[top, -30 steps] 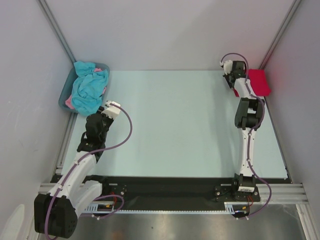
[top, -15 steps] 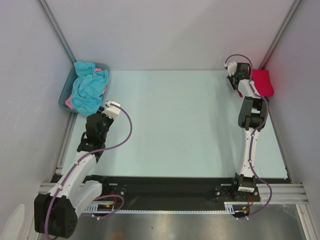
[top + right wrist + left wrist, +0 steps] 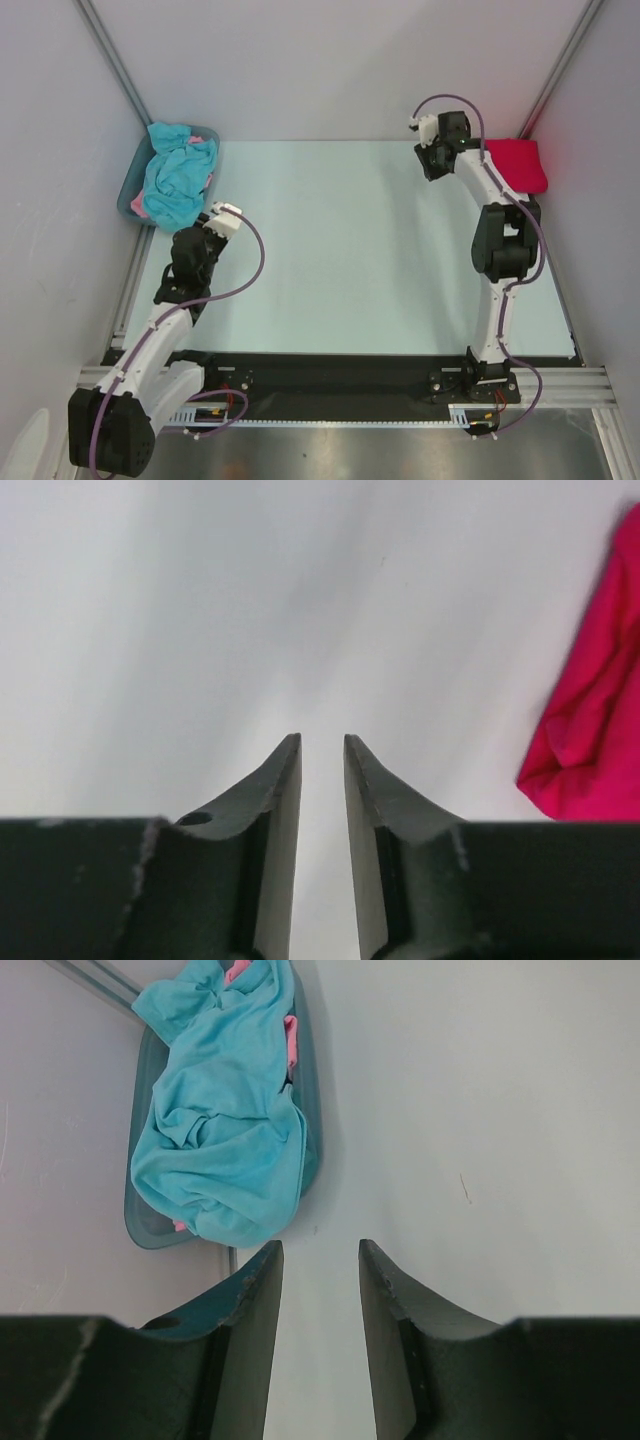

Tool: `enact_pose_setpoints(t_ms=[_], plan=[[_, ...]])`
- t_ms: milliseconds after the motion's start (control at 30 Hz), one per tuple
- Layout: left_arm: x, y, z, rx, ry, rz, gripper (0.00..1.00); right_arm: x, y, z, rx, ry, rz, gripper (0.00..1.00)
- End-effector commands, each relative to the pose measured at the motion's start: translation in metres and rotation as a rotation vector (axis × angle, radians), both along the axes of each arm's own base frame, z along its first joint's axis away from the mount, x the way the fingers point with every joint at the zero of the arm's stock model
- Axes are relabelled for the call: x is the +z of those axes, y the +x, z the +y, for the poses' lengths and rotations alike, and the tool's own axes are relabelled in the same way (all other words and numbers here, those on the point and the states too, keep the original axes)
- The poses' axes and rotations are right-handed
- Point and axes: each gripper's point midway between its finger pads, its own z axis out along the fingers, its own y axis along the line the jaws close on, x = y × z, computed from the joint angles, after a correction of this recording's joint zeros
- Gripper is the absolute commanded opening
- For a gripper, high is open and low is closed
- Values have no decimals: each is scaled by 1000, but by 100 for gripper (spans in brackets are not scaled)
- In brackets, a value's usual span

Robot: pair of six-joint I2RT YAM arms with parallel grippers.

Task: Fold and stack the t-shirts
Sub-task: Reset both grippers

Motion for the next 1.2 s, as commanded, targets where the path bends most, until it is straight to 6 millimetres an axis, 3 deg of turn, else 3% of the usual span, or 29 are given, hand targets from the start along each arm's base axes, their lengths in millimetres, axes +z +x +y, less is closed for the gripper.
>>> enact_pose_setpoints(t_ms=[0,100,133,167,333,367,533,600,633,700,1167], plan=[[16,2,-6,-24,-48,-38,42,49,-29,-4,-97,123,33,32],[20,1,-10,-44,-62,-40,42,67,-49,2,-115,168,41,39],[21,1,-11,-49,-64,-43,42,83,-56,2,-132,186,15,45],[25,0,-11,-50,-69,-52,42,80,-66,7,-118,203,37,49],[29,-4,-15,-75,-82,-56,43,105,-89,10,-101,213,-3,85],[29,-4,-15,-77,-81,-58,43,113,-95,10,-101,203,-16,87],[32,-8,-16,-83,-82,-73,44,128,-115,2,-178,158,-29,90],[33,-8,-16,-88,-82,-75,44,142,-126,7,-174,190,-55,96],[33,-8,-16,-87,-86,-75,44,133,-133,10,-166,205,-35,100],[34,-9,-18,-96,-89,-79,45,144,-139,15,-157,220,-79,100],[33,-10,-18,-95,-91,-85,47,122,-148,38,-102,172,-59,100]])
